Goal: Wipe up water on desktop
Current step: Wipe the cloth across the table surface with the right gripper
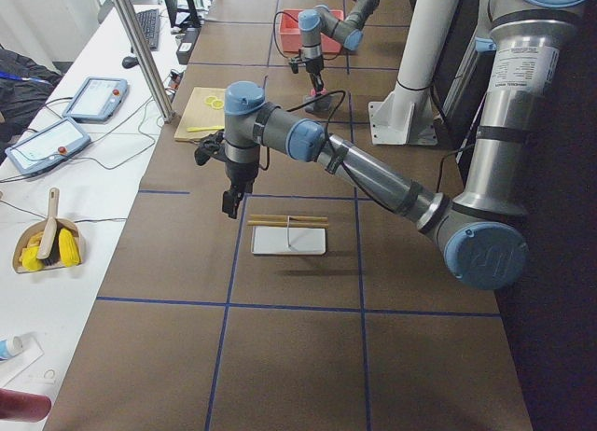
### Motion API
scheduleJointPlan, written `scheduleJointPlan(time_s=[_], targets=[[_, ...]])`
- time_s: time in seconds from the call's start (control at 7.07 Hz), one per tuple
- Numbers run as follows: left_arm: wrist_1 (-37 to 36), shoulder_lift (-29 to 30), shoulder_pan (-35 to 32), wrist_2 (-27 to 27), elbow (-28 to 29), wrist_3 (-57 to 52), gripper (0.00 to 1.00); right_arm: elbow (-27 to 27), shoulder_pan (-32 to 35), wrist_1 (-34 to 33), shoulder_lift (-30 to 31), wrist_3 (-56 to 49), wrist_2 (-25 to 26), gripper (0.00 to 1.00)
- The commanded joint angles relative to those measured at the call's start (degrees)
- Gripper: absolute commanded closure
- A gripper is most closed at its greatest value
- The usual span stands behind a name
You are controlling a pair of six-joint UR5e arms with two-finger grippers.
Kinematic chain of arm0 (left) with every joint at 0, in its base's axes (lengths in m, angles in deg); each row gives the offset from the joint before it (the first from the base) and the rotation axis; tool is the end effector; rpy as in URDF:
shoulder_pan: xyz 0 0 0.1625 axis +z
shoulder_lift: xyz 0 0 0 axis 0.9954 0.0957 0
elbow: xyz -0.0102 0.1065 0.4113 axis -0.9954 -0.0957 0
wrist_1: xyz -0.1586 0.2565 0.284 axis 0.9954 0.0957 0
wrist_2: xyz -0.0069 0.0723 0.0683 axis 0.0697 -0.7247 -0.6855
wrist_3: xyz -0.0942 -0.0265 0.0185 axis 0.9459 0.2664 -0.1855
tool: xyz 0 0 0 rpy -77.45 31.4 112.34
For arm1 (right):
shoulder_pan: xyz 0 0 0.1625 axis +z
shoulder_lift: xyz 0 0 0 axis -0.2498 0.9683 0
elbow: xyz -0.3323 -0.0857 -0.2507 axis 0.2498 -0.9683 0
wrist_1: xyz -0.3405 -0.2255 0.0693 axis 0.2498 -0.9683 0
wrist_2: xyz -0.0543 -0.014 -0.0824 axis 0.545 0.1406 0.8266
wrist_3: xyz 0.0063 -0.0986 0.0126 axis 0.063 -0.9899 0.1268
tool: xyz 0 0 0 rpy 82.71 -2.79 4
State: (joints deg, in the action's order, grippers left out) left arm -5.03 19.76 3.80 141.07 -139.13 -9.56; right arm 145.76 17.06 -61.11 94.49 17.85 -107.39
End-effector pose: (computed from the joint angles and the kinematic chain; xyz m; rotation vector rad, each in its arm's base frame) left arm 0.0094 -0.5172 0.4656 0.2135 0.6593 0.1803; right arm -0.5105 -0.4104 0.2546 0.0157 -0.9305 -0.2813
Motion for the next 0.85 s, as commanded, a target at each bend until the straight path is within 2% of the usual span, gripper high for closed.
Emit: scheduleJointPlan(time_s=[0.0,0.14,0.28,0.71], targets=[[0.4,-1.7,-7.6,9.4,9.2,-9.9,0.00,0.3,7.1,0.0,4.6,-6.1,-0.2,1.00],[0.5,-1.7,-9.9,10.3,14.2,-17.2,0.00,0.3,10.1,-0.2,7.1,-9.4,-2.3,1.00],[0.8,-1.5,-11.0,10.4,17.2,-19.7,0.00,0.4,12.1,0.1,9.2,-11.4,-3.6,1.00],[1.5,-1.7,-11.2,10.4,17.5,-19.8,0.00,-0.1,17.8,-0.6,14.3,-20.7,-3.6,1.00]])
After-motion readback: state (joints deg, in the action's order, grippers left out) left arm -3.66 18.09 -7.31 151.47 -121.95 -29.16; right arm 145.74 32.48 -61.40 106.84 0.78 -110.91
